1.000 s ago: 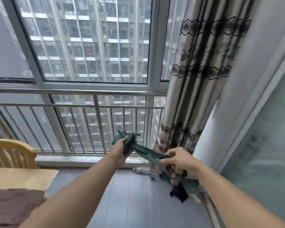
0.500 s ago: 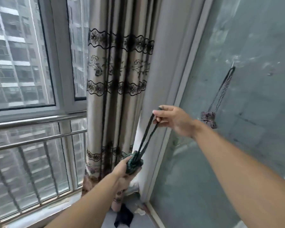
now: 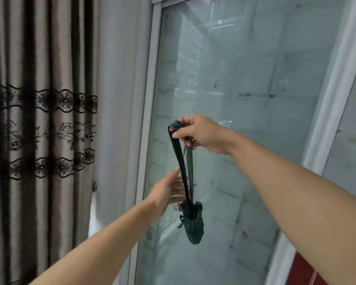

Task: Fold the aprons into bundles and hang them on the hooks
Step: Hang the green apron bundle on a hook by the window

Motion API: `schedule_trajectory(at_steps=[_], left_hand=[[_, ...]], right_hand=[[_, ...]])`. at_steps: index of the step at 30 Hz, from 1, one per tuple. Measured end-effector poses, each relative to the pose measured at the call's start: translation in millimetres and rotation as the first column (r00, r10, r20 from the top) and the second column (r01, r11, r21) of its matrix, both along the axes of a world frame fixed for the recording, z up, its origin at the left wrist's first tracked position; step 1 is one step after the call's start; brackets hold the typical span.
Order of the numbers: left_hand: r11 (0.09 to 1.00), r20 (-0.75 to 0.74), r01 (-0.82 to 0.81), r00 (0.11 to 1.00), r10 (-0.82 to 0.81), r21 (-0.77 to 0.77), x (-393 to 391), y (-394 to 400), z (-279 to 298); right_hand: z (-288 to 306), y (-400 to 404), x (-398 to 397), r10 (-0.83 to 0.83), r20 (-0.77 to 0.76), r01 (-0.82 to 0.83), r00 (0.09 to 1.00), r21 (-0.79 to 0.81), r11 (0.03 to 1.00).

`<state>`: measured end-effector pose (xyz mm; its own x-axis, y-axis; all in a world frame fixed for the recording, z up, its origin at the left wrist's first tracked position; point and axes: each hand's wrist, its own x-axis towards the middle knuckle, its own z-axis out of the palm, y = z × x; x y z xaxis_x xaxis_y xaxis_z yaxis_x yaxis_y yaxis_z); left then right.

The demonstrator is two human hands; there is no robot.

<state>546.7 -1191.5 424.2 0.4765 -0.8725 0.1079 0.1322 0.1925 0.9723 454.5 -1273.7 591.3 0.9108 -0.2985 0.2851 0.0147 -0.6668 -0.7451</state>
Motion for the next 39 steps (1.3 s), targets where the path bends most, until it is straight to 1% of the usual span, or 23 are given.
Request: schedule_trajectory(at_steps=[2, 3, 5, 6, 8, 10, 12, 14, 17, 18, 19, 20, 22, 24, 25, 26, 30, 31, 33, 37, 39], left_hand=[[0.995, 0.002, 0.031, 1.000, -0.031, -0.094, -7.7, -26.3, 25.6], [0.990, 0.000, 0.037, 0.999, -0.037, -0.134, -11.9, -39.9, 38.0], [0.984, 0.041, 0.042, 0.999, -0.035, -0.174, -15.7, -58.5, 55.4], [0.982, 0.067, 0.028, 0.998, -0.015, -0.189, -16.4, -69.7, 62.5], [0.980, 0.094, -0.011, 0.995, 0.030, -0.199, -15.4, -86.6, 70.9], [0.979, 0.074, 0.001, 0.997, 0.015, -0.203, -12.3, -103.0, 78.0], [0.977, 0.058, 0.052, 0.997, -0.041, -0.206, -7.6, -115.9, 84.7], [0.976, 0.076, 0.103, 0.993, -0.090, -0.192, -0.8, -127.8, 90.0], [0.972, 0.100, 0.165, 0.984, -0.150, -0.169, 4.6, -140.9, 95.5], [0.972, 0.086, 0.165, 0.985, -0.152, -0.169, 6.1, -144.8, 96.7], [0.973, 0.070, 0.157, 0.987, -0.147, -0.167, 7.2, -148.7, 97.6], [0.976, 0.058, 0.145, 0.989, -0.138, -0.162, 8.9, -152.9, 98.0], [0.983, 0.047, 0.111, 0.993, -0.105, -0.147, 12.0, -161.4, 96.5], [0.990, 0.072, 0.063, 0.996, -0.055, -0.127, 15.3, -168.5, 92.5], [0.992, 0.085, 0.038, 0.996, -0.028, -0.118, 16.4, -170.9, 90.5], [0.994, 0.094, 0.013, 0.996, -0.002, -0.112, 17.7, -173.9, 87.8], [0.986, 0.151, -0.103, 0.981, 0.122, -0.128, 15.9, -181.2, 84.9], [0.986, 0.150, -0.106, 0.981, 0.125, -0.131, 14.7, -181.6, 85.1], [0.987, 0.162, -0.093, 0.980, 0.115, -0.134, 13.6, -181.5, 83.6], [0.986, 0.324, -0.117, 0.934, 0.150, -0.119, 15.0, -179.3, 73.0], [0.988, 0.341, -0.111, 0.929, 0.141, -0.106, 16.6, -178.3, 69.0]], right_hand=[[19.2, -23.3, -10.4, -0.079, -0.062, 0.073, 0.995, -0.091, 0.993], [27.0, -36.3, -16.5, -0.151, -0.095, 0.135, 0.984, -0.161, 0.978], [35.3, -54.0, -25.4, -0.325, -0.119, 0.278, 0.938, -0.301, 0.912], [37.2, -63.5, -28.5, -0.394, -0.096, 0.345, 0.914, -0.327, 0.880], [38.8, -78.4, -31.9, -0.460, -0.016, 0.437, 0.888, -0.288, 0.852], [41.2, -94.1, -35.2, -0.496, 0.042, 0.491, 0.867, -0.228, 0.840], [43.7, -108.0, -38.1, -0.517, 0.061, 0.519, 0.854, -0.185, 0.835], [44.8, -119.0, -37.5, -0.526, 0.073, 0.530, 0.848, -0.158, 0.833], [43.3, -130.9, -33.6, -0.543, 0.143, 0.560, 0.827, -0.150, 0.815], [42.3, -132.7, -31.3, -0.561, 0.178, 0.587, 0.808, -0.179, 0.789], [41.1, -134.0, -29.1, -0.584, 0.216, 0.623, 0.782, -0.245, 0.743], [39.4, -134.5, -27.0, -0.604, 0.254, 0.654, 0.756, -0.332, 0.679], [33.6, -134.3, -24.2, -0.634, 0.315, 0.691, 0.706, -0.501, 0.521], [27.5, -132.0, -22.7, -0.659, 0.370, 0.702, 0.656, -0.621, 0.350], [25.3, -131.5, -22.6, -0.650, 0.396, 0.687, 0.649, -0.671, 0.277], [23.7, -132.6, -22.8, -0.638, 0.405, 0.663, 0.655, -0.713, 0.228], [22.1, -137.2, -24.6, -0.608, 0.400, 0.572, 0.686, -0.812, 0.111], [20.0, -138.3, -25.2, -0.608, 0.400, 0.561, 0.685, -0.823, 0.091], [16.5, -137.7, -26.2, -0.613, 0.389, 0.555, 0.688, -0.826, 0.099], [18.5, -133.4, -27.6, -0.632, 0.331, 0.512, 0.701, -0.850, 0.122], [20.5, -129.0, -26.5, -0.661, 0.284, 0.462, 0.694, -0.880, 0.107]])
